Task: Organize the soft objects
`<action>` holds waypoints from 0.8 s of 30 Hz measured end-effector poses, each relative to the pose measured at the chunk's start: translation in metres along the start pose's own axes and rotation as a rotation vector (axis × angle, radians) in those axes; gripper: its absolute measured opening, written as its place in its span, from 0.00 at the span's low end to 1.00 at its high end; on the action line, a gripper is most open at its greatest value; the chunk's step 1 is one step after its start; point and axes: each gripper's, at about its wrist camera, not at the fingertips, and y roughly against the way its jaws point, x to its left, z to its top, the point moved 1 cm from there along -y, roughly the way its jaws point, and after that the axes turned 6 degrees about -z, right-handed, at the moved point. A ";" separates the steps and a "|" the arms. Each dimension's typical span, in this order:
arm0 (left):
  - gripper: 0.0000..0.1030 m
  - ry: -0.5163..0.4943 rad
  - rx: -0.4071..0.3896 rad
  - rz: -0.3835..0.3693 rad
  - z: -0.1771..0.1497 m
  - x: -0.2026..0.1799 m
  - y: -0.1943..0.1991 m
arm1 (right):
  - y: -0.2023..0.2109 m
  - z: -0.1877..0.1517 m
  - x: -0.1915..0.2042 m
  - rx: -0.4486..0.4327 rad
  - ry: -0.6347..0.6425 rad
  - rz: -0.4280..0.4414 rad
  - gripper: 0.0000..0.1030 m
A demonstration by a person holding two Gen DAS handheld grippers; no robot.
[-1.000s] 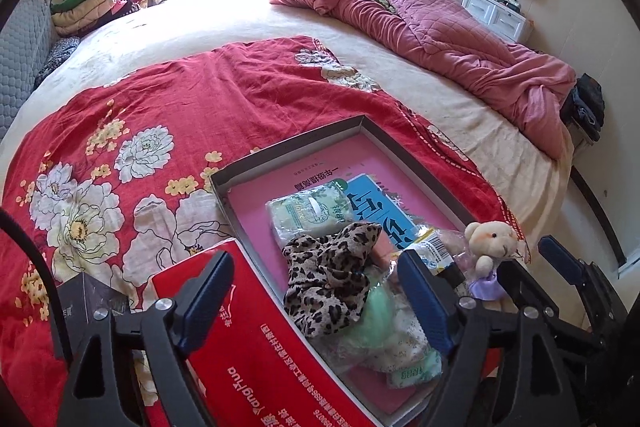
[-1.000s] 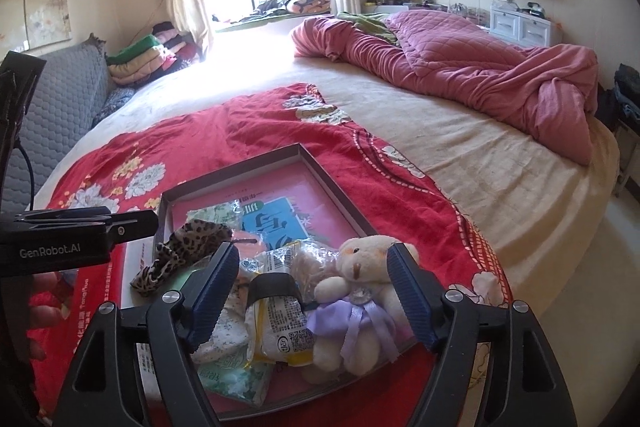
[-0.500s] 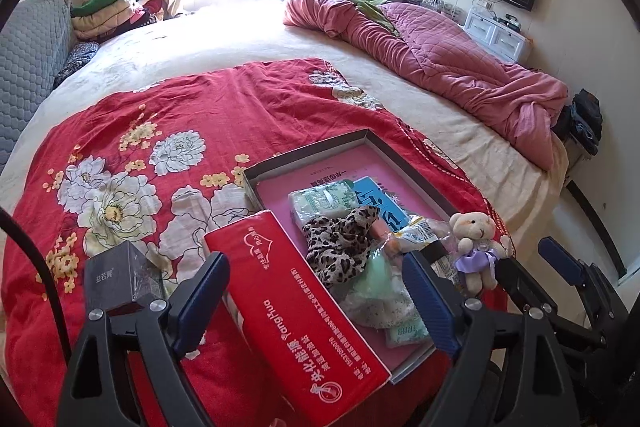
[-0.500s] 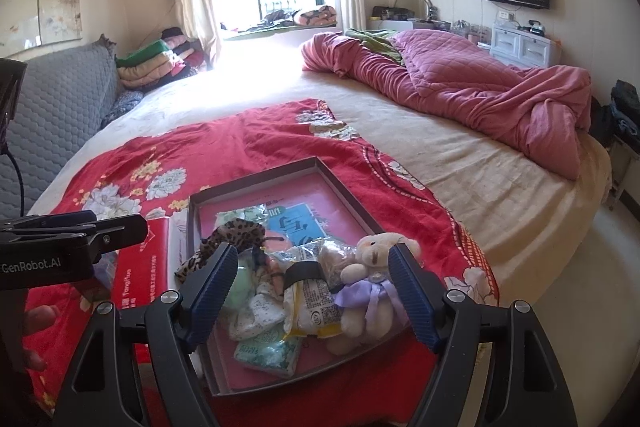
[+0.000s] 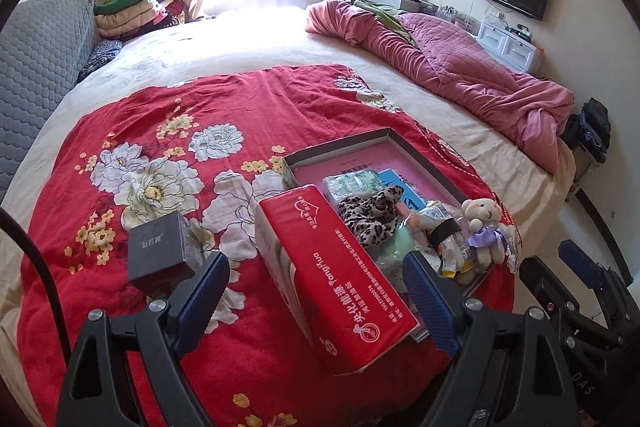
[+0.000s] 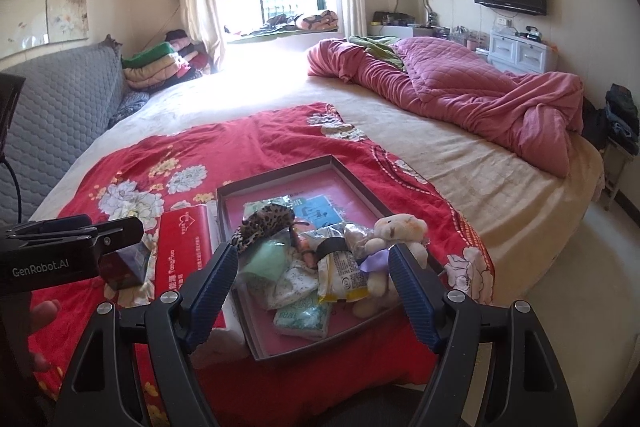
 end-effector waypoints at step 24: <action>0.85 -0.030 0.068 0.026 -0.068 -0.007 0.018 | 0.029 -0.049 0.018 0.137 0.004 -0.054 0.77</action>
